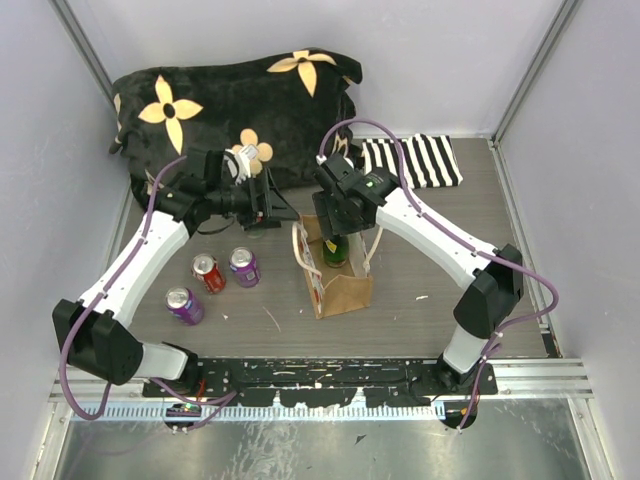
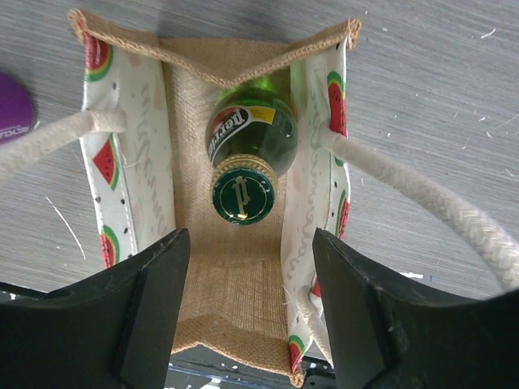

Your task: Place the beverage into the canvas bag

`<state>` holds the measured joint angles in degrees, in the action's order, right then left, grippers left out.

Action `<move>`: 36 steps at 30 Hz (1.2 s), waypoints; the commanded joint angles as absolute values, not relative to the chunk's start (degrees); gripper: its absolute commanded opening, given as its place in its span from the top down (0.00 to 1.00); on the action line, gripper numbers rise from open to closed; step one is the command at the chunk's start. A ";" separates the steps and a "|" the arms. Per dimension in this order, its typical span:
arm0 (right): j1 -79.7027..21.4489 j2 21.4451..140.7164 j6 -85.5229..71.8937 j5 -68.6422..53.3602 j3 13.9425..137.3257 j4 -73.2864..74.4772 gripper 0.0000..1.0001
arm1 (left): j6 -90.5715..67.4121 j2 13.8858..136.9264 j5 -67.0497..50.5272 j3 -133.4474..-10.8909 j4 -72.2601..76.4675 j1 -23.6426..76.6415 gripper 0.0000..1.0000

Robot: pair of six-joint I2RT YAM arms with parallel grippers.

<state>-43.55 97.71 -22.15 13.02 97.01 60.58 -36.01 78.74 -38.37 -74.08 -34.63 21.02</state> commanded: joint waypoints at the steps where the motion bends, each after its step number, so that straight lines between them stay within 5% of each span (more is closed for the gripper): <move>1: -43.54 96.42 -23.67 14.13 95.41 59.07 0.33 | -38.12 78.46 -44.13 -74.69 -39.05 22.30 0.22; 8: -43.53 95.51 -23.91 15.14 93.34 56.17 0.36 | -37.40 78.52 -44.40 -72.12 -39.46 23.37 0.32; 17: -43.47 95.83 -23.15 16.93 92.46 51.17 0.42 | -36.96 79.03 -44.70 -71.53 -38.39 23.38 0.58; 28: -43.02 96.94 -22.54 16.94 91.83 49.19 0.66 | -36.88 79.44 -45.31 -71.65 -38.32 23.40 0.95; 36: -42.87 96.95 -21.92 18.12 92.19 48.54 0.83 | -36.18 79.70 -45.79 -72.20 -38.76 23.38 1.00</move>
<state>-43.11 97.67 -22.61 15.88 91.72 51.18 -36.62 79.40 -43.99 -71.90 -37.85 23.31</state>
